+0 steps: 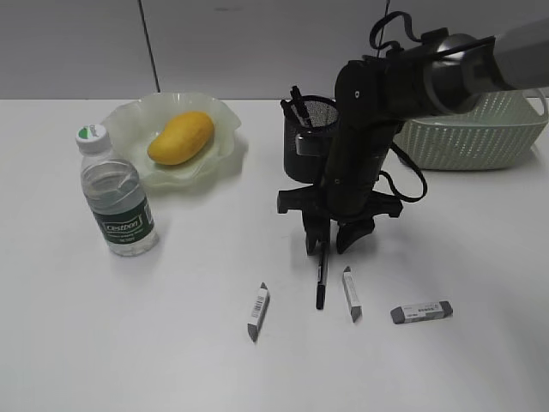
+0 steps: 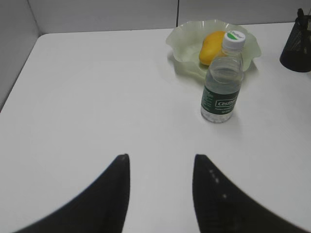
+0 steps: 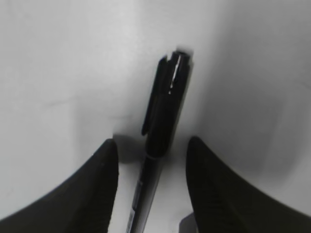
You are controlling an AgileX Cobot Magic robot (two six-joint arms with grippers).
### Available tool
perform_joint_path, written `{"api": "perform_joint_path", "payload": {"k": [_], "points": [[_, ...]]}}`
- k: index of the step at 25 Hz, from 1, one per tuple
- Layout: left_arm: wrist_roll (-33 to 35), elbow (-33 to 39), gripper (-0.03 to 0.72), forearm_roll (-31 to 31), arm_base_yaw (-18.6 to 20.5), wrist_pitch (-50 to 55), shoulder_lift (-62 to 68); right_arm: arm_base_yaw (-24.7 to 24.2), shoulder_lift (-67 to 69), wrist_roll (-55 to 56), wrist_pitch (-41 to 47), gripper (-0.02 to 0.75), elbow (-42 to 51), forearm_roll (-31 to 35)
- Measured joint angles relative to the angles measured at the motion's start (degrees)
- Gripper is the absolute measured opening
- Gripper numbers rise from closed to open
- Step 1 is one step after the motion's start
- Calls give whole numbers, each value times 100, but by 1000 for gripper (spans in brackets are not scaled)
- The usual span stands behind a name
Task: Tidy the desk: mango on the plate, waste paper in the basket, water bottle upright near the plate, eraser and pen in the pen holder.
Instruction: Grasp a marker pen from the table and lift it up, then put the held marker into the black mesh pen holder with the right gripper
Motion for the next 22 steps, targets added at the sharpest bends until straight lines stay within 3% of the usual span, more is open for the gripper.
{"api": "perform_joint_path", "payload": {"k": [3,7,13,17,20,22], "points": [[0,0,320,0,0,0,0,6,16,12,-13,341,-12,0],[0,0,319,0,0,0,0,15,28,18,-31,108,-17,5],[0,0,319,0,0,0,0,48,-211,-139,-109,100,15,24],[0,0,319,0,0,0,0,59,-1224,-646,-492,100,90,-69],[0,0,319,0,0,0,0,61,-2203,-876,-1619,100,351,-442],[0,0,319,0,0,0,0,47,-2606,-926,-2925,100,647,-993]]}}
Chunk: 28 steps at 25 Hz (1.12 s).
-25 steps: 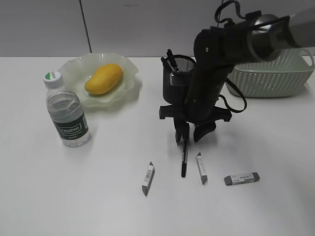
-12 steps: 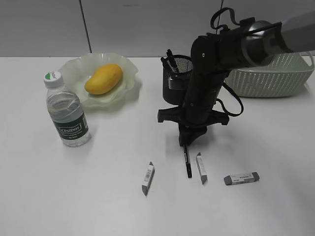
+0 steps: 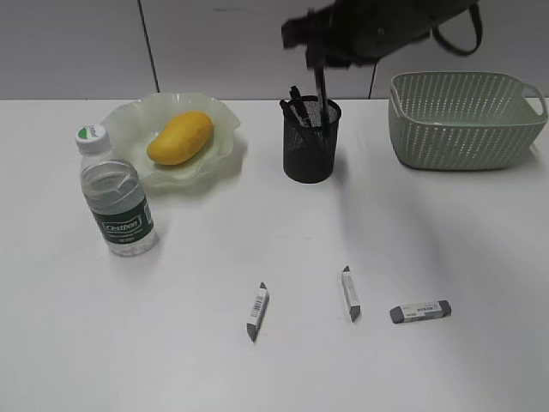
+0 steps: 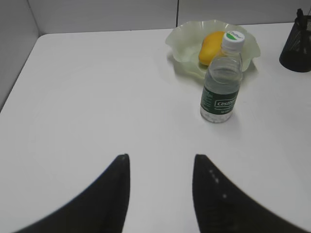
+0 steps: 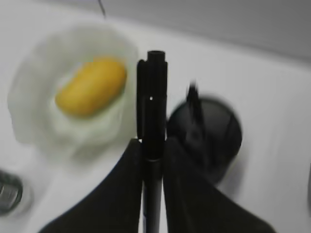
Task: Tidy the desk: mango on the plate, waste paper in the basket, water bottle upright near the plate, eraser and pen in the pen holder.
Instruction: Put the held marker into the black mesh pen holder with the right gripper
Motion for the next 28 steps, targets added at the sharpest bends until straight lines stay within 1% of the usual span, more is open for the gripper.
{"api": "perform_joint_path", "payload": {"k": [3,4,7,9,12,15,19,21,23,25,27,28], "points": [[0,0,319,0,0,0,0,-144,-47,-24,-2048,100,445,-748],[0,0,319,0,0,0,0,-209,55,-79,-2670,100,547,-859],[0,0,319,0,0,0,0,-382,630,-324,-3907,100,632,-767],[0,0,319,0,0,0,0,-512,1031,-508,-4294,99,640,-430],[0,0,319,-1,0,0,0,-644,1483,-640,-4669,99,660,-205],[0,0,319,-1,0,0,0,-678,1840,-718,-5009,99,673,-144],[0,0,319,-1,0,0,0,-678,2044,-731,-4996,102,684,-144],[0,0,319,-1,0,0,0,-678,2049,-738,-4823,151,686,-144],[0,0,319,-1,0,0,0,-678,2049,-741,-4748,262,686,-144],[0,0,319,-1,0,0,0,-678,1979,-741,-4503,413,692,-142],[0,0,319,-1,0,0,0,-678,1725,-745,-4038,521,691,-142],[0,0,319,-1,0,0,0,-678,1551,-745,-3658,549,691,-142]]}}
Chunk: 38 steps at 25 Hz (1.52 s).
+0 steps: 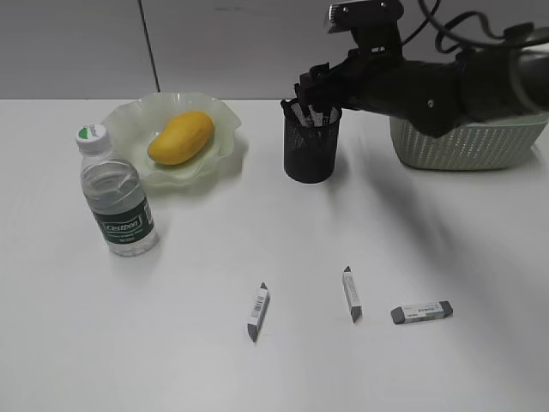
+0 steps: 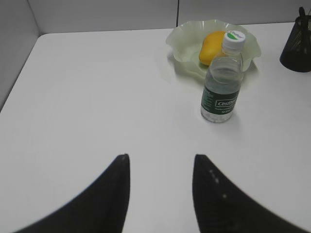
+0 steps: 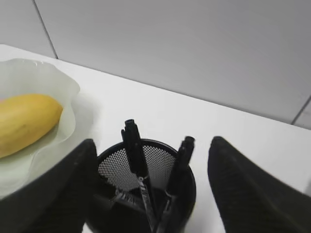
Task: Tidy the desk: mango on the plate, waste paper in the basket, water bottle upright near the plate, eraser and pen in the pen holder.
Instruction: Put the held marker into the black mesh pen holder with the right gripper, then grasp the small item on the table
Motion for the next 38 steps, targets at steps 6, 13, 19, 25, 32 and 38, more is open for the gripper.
{"api": "perform_joint_path", "payload": {"k": [6,13,19,25,32,38], "points": [[0,0,319,0,0,0,0,5,-1990,-13,3369,522,-5,-145],[0,0,319,0,0,0,0,5,-4238,-56,7792,461,716,-282],[0,0,319,-5,0,-5,6,5,-6793,86,8776,445,2659,-276],[129,0,319,-27,0,-29,698,5,-9662,98,8760,428,3723,-392],[764,-520,319,-718,0,-273,2719,5,-11443,-8,7984,426,4176,-358],[1051,-1524,319,-1568,-115,-370,4638,5,-11530,-54,7841,425,4262,-298]]}}
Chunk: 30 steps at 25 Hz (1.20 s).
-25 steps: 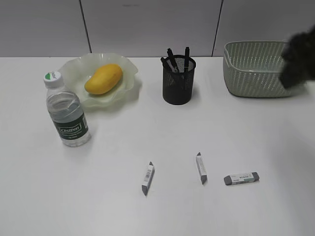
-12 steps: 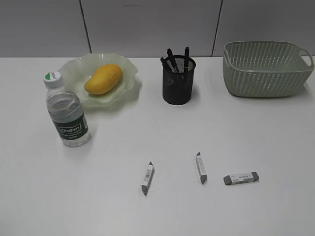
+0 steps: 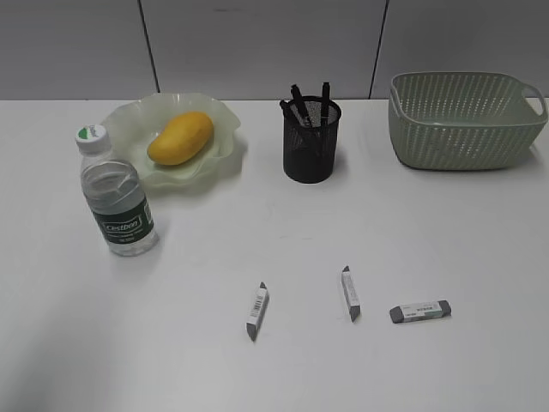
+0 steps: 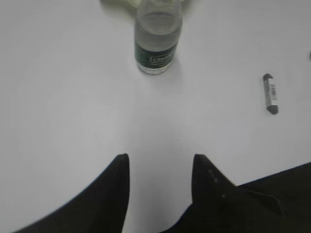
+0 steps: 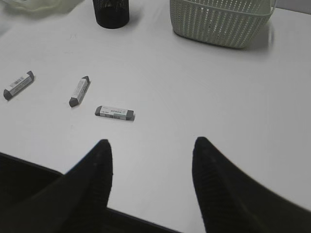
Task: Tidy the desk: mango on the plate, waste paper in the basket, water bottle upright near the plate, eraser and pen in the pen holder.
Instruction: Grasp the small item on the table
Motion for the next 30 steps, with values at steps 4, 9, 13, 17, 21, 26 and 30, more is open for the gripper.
{"api": "perform_joint_path", "payload": {"k": [4,9,13,17,21,26,30], "points": [[-52,-575,319,-178,-906,-338,1016,0,-53,-5,-5,425,0,7],[-1284,-1091,319,632,-2620,-905,2622,-5,-182,-12,-8,425,7,46],[-1897,-1618,334,1033,-3337,-1212,4182,-5,-182,-12,-13,424,7,108],[-1986,-2110,388,1090,-3500,-1286,5525,-5,-182,-12,-13,423,7,131],[-1992,-2476,400,1089,-3512,-1340,6344,-5,-182,-12,-18,423,7,131],[-2075,-2860,399,1089,-3513,-1524,6976,-5,-182,-12,-18,423,7,131],[-2295,-2932,377,1259,-3513,-1555,7289,-5,-182,-12,-18,423,7,131]]}}
